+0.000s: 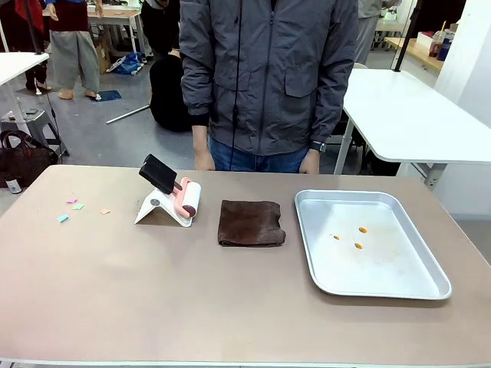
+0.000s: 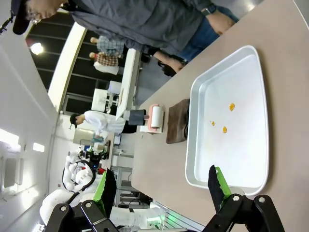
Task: Clean the surface of the table.
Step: Hold the Lint Roller with your left hand and the towel with your right hand.
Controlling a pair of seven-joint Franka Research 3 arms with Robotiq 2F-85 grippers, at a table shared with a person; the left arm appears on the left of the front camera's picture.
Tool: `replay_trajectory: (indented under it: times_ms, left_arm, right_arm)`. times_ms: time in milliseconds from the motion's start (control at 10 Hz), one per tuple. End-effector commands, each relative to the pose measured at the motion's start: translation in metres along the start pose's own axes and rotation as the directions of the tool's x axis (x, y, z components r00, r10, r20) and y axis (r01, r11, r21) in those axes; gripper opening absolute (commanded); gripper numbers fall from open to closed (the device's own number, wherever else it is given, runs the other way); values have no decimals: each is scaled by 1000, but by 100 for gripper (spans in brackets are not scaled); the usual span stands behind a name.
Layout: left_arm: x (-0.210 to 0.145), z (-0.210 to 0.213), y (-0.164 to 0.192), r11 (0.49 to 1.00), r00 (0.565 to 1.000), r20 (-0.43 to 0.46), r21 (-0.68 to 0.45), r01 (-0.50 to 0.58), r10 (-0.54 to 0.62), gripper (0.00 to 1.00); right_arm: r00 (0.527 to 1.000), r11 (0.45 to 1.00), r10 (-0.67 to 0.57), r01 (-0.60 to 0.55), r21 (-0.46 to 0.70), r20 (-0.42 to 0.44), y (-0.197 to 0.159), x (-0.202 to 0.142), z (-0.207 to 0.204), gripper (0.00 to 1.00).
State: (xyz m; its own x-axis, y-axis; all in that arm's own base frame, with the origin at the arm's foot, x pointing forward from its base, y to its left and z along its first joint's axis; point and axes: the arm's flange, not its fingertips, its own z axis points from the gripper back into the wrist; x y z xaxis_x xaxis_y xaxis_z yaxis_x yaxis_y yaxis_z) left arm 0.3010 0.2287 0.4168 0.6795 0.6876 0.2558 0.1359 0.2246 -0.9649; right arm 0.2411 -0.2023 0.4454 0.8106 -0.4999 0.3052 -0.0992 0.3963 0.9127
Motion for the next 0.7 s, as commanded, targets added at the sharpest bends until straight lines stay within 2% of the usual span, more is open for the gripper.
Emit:
replay_trajectory:
  times_ms: [0, 100, 200, 300, 400, 600]
  left_arm:
    - [0, 0, -1, 1000, 1000, 1, 0, 2, -2, 100]
    - [5, -2, -6, 999, 999, -32, 19, 35, -34, 100]
    - [10, -10, -14, 997, 993, -98, 0, 72, -72, 100]
    - [17, -21, -26, 995, 983, -157, 26, 98, -93, 100]
    - [22, -35, -40, 988, 963, -233, 40, 152, -138, 100]
    - [23, -75, -74, 962, 883, -403, 18, 272, -242, 100]
  right_arm:
    - [1000, 1000, 1, -1, 0, -1, 0, 0, -1, 100]
    - [999, 998, 37, -37, -44, 3, 12, -1, -9, 100]
    - [995, 993, 101, -102, -63, -28, 30, -3, -24, 100]
    - [984, 981, 159, -167, -103, -81, 51, -4, -47, 100]
    - [962, 965, 232, -246, -87, -145, 71, -2, -73, 100]
    - [908, 919, 315, -364, -148, -278, 112, 2, -134, 100]
